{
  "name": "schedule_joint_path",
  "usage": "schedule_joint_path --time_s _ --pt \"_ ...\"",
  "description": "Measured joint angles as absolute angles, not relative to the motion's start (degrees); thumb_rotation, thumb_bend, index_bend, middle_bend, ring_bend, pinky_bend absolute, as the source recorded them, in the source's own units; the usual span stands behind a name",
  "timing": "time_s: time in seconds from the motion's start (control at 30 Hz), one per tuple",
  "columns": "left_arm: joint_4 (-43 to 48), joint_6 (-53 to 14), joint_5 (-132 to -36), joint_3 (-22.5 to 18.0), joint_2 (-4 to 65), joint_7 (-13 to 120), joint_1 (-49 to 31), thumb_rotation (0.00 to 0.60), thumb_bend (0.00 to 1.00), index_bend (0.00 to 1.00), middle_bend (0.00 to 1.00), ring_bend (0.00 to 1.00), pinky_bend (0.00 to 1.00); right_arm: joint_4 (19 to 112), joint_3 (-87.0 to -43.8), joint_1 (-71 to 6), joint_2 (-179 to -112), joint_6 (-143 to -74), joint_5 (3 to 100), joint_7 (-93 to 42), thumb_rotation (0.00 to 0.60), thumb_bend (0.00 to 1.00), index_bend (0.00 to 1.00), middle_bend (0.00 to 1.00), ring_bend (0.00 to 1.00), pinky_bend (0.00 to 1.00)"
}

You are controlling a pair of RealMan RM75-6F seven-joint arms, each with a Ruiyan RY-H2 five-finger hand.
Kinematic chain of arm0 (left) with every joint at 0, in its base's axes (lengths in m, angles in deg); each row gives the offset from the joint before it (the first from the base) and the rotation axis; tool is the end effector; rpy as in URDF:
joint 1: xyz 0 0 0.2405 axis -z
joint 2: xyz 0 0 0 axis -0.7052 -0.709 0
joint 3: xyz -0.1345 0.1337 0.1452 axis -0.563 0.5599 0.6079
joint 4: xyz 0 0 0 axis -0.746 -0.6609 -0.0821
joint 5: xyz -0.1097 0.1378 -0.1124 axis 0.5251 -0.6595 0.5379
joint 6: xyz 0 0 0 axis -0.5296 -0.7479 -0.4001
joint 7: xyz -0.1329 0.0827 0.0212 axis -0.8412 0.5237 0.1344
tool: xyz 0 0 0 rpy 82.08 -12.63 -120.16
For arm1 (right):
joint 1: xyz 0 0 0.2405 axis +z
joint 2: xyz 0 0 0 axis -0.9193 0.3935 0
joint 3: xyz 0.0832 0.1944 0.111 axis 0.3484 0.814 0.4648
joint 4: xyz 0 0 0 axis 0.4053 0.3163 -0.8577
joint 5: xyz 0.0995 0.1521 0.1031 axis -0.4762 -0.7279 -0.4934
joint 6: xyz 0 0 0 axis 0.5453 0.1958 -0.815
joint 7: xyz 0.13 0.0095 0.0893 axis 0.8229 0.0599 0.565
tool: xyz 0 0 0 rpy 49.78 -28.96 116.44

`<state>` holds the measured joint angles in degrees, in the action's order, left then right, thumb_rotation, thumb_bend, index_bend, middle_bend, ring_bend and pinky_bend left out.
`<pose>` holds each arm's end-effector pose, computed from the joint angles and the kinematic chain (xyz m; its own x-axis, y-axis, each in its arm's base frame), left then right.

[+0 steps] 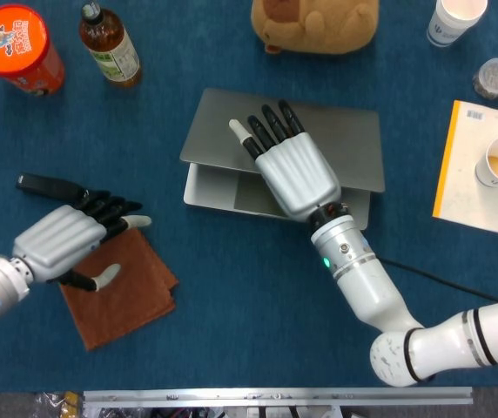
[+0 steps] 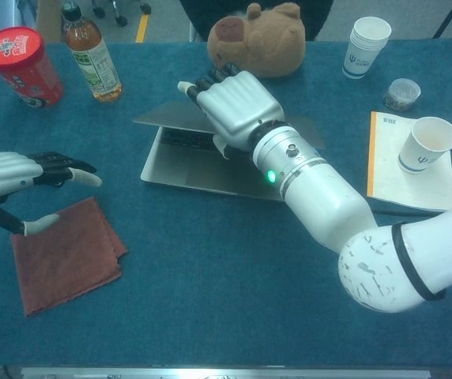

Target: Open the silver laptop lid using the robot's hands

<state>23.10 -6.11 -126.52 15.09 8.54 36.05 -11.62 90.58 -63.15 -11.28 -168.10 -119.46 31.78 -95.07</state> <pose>-0.2335 0.2341 0.0512 0.5302 0.5709 0.6269 0.8201 -0.5328 -0.2085 -0.0008 -0.2809 -0.0707 0.6965 -0.1037 0.7100 -0.6649 -0.4653 0.5843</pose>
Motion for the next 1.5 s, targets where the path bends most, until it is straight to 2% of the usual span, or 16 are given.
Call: schedule_joint_path --time_s 0.8,1.5 --pt "22.15 1.21 -123.30 14.63 15.15 36.98 -3.28 0.398 0.47 0.11 0.03 0.00 0.00 89.99 -62.62 -10.35 -167.71 -119.81 30.59 -94.52 0.600 0.42 0.06 0.13 0.00 0.06" --pt "18.50 1.49 -121.52 14.88 20.04 35.02 -0.21 0.396 0.47 0.10 0.03 0.00 0.00 91.09 -62.87 -9.57 -166.92 -121.12 30.00 -96.20 0.600 0.42 0.06 0.13 0.00 0.06"
